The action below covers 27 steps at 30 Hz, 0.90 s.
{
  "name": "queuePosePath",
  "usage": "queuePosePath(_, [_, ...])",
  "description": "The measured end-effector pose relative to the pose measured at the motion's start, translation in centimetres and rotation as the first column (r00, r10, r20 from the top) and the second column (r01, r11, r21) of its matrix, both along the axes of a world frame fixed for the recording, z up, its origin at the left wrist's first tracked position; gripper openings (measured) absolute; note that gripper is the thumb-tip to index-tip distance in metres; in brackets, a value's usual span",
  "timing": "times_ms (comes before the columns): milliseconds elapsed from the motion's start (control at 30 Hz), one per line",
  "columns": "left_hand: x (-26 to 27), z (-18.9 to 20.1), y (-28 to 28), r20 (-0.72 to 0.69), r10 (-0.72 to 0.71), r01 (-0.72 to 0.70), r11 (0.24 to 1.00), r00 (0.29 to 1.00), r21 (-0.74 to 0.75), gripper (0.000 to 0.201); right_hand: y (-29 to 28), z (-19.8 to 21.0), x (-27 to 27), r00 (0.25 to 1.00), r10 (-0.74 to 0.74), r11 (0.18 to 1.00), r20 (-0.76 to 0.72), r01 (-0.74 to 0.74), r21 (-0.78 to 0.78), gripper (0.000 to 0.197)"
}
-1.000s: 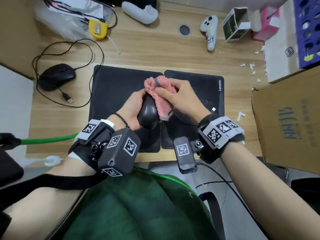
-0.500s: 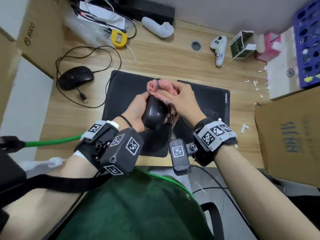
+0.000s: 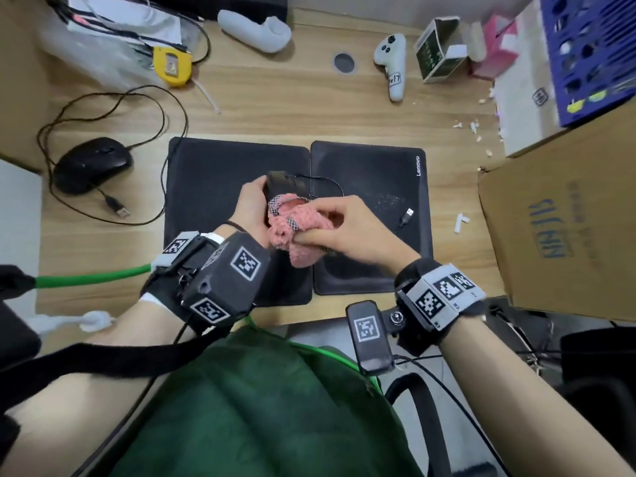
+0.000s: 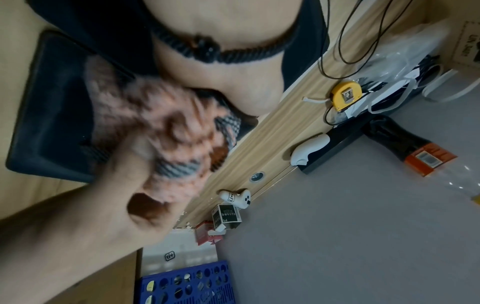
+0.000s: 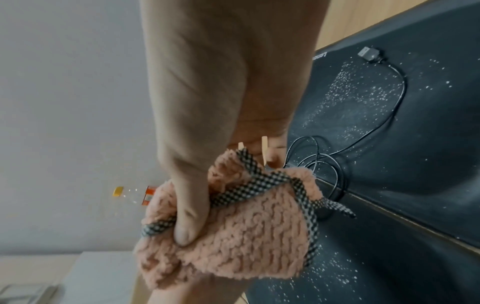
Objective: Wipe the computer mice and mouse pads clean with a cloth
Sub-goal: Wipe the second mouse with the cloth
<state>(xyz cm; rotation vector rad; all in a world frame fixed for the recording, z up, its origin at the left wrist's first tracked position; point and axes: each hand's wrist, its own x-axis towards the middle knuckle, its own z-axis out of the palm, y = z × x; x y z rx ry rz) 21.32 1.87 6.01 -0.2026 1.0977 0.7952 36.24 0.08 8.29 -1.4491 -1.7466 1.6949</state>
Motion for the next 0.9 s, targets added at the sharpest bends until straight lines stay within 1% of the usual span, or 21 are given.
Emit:
queuePosePath(33, [0.3,0.1,-0.2,0.026,-0.031,0.030,0.999,0.999,0.014,0.037,0.3,-0.1,0.2,0.999,-0.052,0.998,-0.011,0.052,0.020,0.020])
queuePosePath(100, [0.5,0.3,-0.5,0.080,-0.058,0.054,0.997,0.995,0.047,0.043,1.2,-0.9,0.8,0.977,-0.213,0.975,-0.015,0.214,0.067,0.020])
queuePosePath(133, [0.6,0.4,-0.6,0.093,-0.073,0.067,0.996,0.993,0.065,0.041,1.8,-1.4,1.1,0.960,-0.279,0.957,-0.007,0.279,0.076,0.022])
queuePosePath(167, [0.7,0.4,-0.7,0.108,-0.077,0.069,0.994,0.991,0.081,0.036,2.3,-1.8,1.3,0.950,-0.312,0.948,0.003,0.311,0.074,0.023])
queuePosePath(233, [0.6,0.3,-0.8,0.117,-0.066,0.056,0.995,0.991,0.086,0.032,2.9,-2.5,1.5,0.950,-0.310,0.949,0.040,0.307,0.068,0.024])
queuePosePath(333, [0.1,-0.3,-0.7,0.085,-0.023,0.018,0.998,0.996,0.057,0.033,2.7,-3.2,0.7,0.970,-0.235,0.971,0.061,0.232,0.057,0.022])
queuePosePath(433, [-0.1,-0.6,-0.3,0.018,0.042,-0.042,0.999,0.999,0.001,0.038,1.5,-3.4,0.0,0.984,-0.180,0.983,0.010,0.180,0.026,0.020])
queuePosePath(533, [0.2,-1.1,0.2,-0.010,0.037,-0.037,0.998,0.999,-0.040,0.036,0.9,-3.0,0.0,0.977,-0.208,0.978,-0.054,0.208,-0.012,0.021])
queuePosePath(633, [1.2,-1.2,0.8,-0.002,0.091,-0.091,0.994,0.996,-0.059,0.039,1.4,-2.3,0.8,0.987,-0.162,0.987,-0.018,0.162,0.013,0.022])
queuePosePath(700, [2.0,-1.2,0.9,0.042,0.069,-0.066,0.996,0.997,-0.054,0.036,2.0,-2.0,1.8,0.987,-0.156,0.988,-0.023,0.156,0.005,0.021])
queuePosePath(767, [3.0,-1.1,0.5,0.091,-0.015,0.017,1.000,0.996,-0.015,0.028,2.8,-1.9,3.0,0.976,-0.218,0.976,-0.022,0.218,-0.008,0.023])
queuePosePath(800, [3.3,-1.2,0.3,0.106,-0.069,0.069,0.998,0.992,0.011,0.022,3.2,-1.9,3.5,0.968,-0.249,0.968,-0.009,0.249,-0.002,0.025])
queuePosePath(833, [3.7,-1.3,0.2,0.151,-0.093,0.091,0.996,0.984,0.019,0.019,3.5,-2.0,4.0,0.964,-0.267,0.964,0.008,0.267,0.005,0.027])
queuePosePath(900, [4.0,-1.7,-0.1,0.181,-0.113,0.111,0.994,0.977,0.019,0.018,4.0,-2.2,4.4,0.963,-0.261,0.965,0.061,0.262,0.004,0.027])
